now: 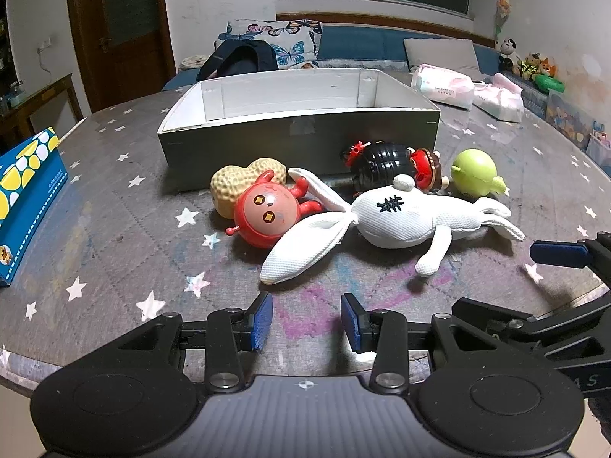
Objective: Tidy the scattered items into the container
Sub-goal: 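Move both grippers toward the white plush rabbit on the table, then grasp the white plush rabbit's body with the left gripper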
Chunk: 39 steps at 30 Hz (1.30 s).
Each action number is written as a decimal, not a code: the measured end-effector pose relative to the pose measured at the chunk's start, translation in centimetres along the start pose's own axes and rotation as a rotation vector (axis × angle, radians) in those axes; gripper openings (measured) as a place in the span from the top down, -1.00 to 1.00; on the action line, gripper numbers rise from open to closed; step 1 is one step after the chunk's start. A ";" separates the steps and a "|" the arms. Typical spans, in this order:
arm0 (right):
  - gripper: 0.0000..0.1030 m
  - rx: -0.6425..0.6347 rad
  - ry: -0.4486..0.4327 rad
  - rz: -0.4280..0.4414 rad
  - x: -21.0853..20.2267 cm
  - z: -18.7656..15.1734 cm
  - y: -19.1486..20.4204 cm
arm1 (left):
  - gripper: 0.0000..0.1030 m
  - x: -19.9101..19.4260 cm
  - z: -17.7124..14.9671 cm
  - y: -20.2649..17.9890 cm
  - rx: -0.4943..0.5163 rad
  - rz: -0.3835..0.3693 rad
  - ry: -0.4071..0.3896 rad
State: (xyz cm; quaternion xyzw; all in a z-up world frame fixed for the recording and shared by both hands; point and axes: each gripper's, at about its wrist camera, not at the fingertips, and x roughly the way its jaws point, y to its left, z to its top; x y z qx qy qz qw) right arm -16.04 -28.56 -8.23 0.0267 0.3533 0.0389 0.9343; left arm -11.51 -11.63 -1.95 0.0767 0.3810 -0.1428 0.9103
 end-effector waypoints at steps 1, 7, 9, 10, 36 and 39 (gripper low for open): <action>-1.00 -0.001 0.000 0.001 0.1 0.0 0.0 | 0.19 0.0 0.0 0.0 0.001 0.000 0.001; -1.00 -0.002 0.000 0.006 0.2 0.2 -0.1 | 0.19 0.2 0.2 -0.1 0.005 0.000 0.006; -1.00 -0.002 0.001 0.006 0.3 0.2 -0.1 | 0.19 0.3 0.2 -0.1 0.005 0.001 0.008; -1.00 -0.003 0.001 0.006 0.3 0.3 -0.1 | 0.19 0.3 0.2 -0.1 0.006 0.001 0.009; -1.00 -0.005 0.001 0.011 1.3 1.1 -0.4 | 0.19 0.9 1.3 -0.2 0.017 -0.011 0.016; -1.00 -0.006 0.000 0.015 1.5 1.3 -0.5 | 0.19 1.0 1.5 -0.2 0.020 -0.016 0.016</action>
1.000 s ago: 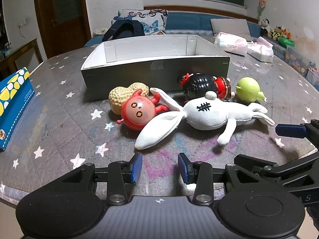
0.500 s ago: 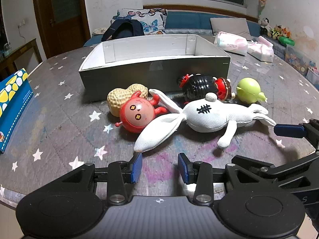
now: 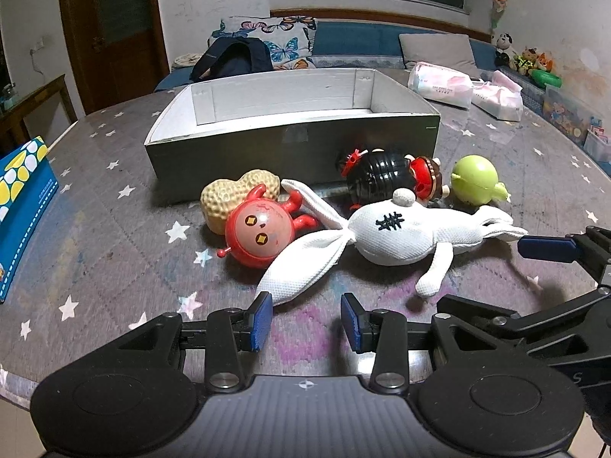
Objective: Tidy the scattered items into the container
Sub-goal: 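Grasp the white plush rabbit's body with the left gripper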
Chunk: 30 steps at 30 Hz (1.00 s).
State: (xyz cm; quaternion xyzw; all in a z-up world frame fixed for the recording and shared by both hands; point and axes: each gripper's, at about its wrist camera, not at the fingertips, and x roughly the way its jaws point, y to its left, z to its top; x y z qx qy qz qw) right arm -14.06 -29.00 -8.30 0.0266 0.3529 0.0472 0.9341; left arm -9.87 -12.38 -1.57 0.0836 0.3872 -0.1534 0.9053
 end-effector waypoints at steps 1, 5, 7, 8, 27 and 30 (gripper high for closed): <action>-1.00 -0.001 -0.001 0.002 0.1 0.0 0.0 | 0.19 0.0 0.1 0.0 0.001 -0.002 0.000; -1.00 -0.004 -0.007 0.006 0.2 0.3 -0.2 | 0.19 0.0 0.3 0.0 0.010 -0.016 -0.003; -1.00 -0.005 -0.010 0.007 0.3 0.5 -0.3 | 0.19 -0.1 0.5 0.0 0.019 -0.025 -0.005; -1.00 -0.006 -0.011 0.008 0.4 0.6 -0.4 | 0.19 -0.1 0.6 0.0 0.024 -0.032 -0.007; -0.82 -0.096 -0.058 0.034 -0.6 2.9 -0.8 | 0.19 0.5 3.1 0.8 0.127 -0.180 -0.059; -0.76 -0.117 -0.035 0.038 0.5 3.2 -0.8 | 0.22 1.3 3.4 0.7 0.148 -0.191 -0.048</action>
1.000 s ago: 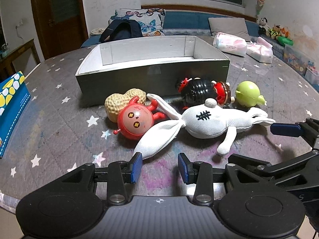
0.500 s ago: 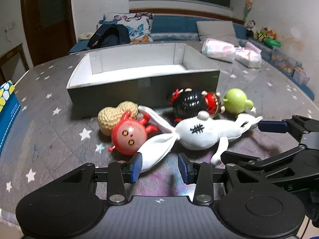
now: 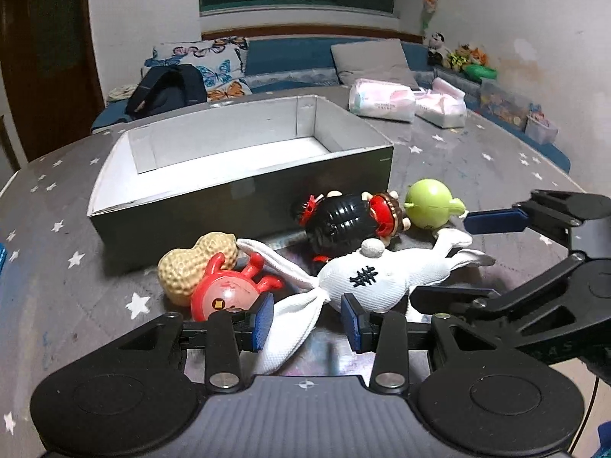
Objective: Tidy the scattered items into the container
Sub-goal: 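Grasp the white plush rabbit's body with the left gripper, then carry the rabbit over the white box and open the left gripper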
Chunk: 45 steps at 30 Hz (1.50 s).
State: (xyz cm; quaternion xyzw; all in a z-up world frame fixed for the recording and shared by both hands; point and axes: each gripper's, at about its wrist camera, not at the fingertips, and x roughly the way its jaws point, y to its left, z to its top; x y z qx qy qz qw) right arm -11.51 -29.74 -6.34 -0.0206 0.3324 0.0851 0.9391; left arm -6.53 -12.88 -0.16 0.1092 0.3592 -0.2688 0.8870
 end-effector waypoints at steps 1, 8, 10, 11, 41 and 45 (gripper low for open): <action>-0.75 -0.003 0.007 0.005 0.3 0.0 -0.1 | 0.22 0.2 0.0 0.0 0.009 -0.007 0.001; -0.64 -0.084 0.065 0.065 1.9 -0.3 0.2 | 0.32 1.3 0.3 0.6 0.017 -0.061 0.024; -0.53 -0.099 0.083 0.079 2.3 -0.5 0.2 | 0.37 1.5 0.4 0.5 0.027 -0.075 0.031; -0.48 -0.104 0.087 0.084 2.4 -0.5 0.3 | 0.44 1.7 0.4 0.5 0.033 -0.078 0.037; 0.25 -0.320 -0.080 0.047 1.7 10.3 -1.5 | 0.84 -1.0 9.8 4.3 -0.050 -0.073 -0.217; 0.25 -0.381 -0.067 0.048 4.6 13.2 -1.4 | 0.84 1.2 11.8 6.4 -0.087 -0.037 -0.211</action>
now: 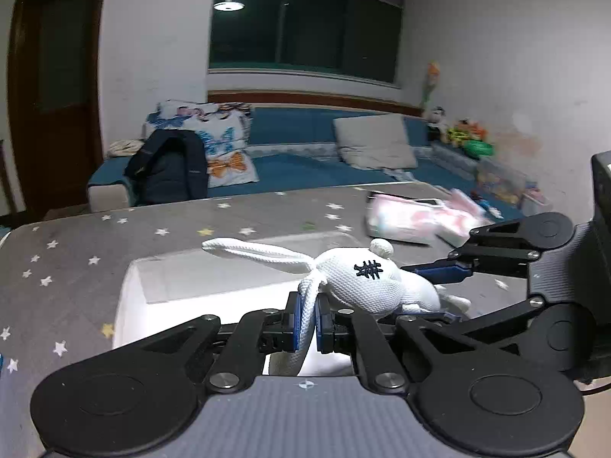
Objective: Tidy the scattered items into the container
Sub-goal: 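Carry the rabbit over the white box and open the left gripper, then withdraw the left gripper and move it toward the green alien toy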
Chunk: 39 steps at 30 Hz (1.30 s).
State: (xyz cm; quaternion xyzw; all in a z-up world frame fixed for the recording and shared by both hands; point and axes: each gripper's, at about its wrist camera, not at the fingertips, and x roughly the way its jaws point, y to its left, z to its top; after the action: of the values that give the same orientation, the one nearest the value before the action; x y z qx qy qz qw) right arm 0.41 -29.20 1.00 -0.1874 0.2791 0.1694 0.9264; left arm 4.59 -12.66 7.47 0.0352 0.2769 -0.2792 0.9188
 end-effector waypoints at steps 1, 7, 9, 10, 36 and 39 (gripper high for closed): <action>0.25 -0.016 0.006 0.002 0.9 0.4 -0.2 | 0.84 0.8 0.3 0.6 -0.013 0.006 0.010; 0.25 -0.054 0.082 0.036 6.5 1.5 -1.0 | 0.84 5.1 0.7 3.5 -0.068 0.034 0.077; 0.24 -0.057 0.103 0.041 7.9 1.5 -1.1 | 0.84 6.0 0.6 4.3 -0.086 0.034 0.094; 0.24 -0.055 0.113 0.044 8.5 1.5 -1.2 | 0.84 6.4 0.6 4.7 -0.095 0.032 0.100; -0.22 0.072 0.070 -0.011 5.5 0.2 -1.6 | 0.55 4.2 -0.5 3.6 -0.072 0.059 0.097; -0.23 0.105 0.045 -0.017 3.6 -0.4 -1.2 | 0.55 3.1 -0.9 2.8 -0.063 0.050 0.092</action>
State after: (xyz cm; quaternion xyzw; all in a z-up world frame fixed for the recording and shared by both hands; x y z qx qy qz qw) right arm 3.55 -29.68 -1.08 -0.1444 0.3068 0.1424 0.9299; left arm 7.81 -11.66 4.84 0.0259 0.3263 -0.2454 0.9125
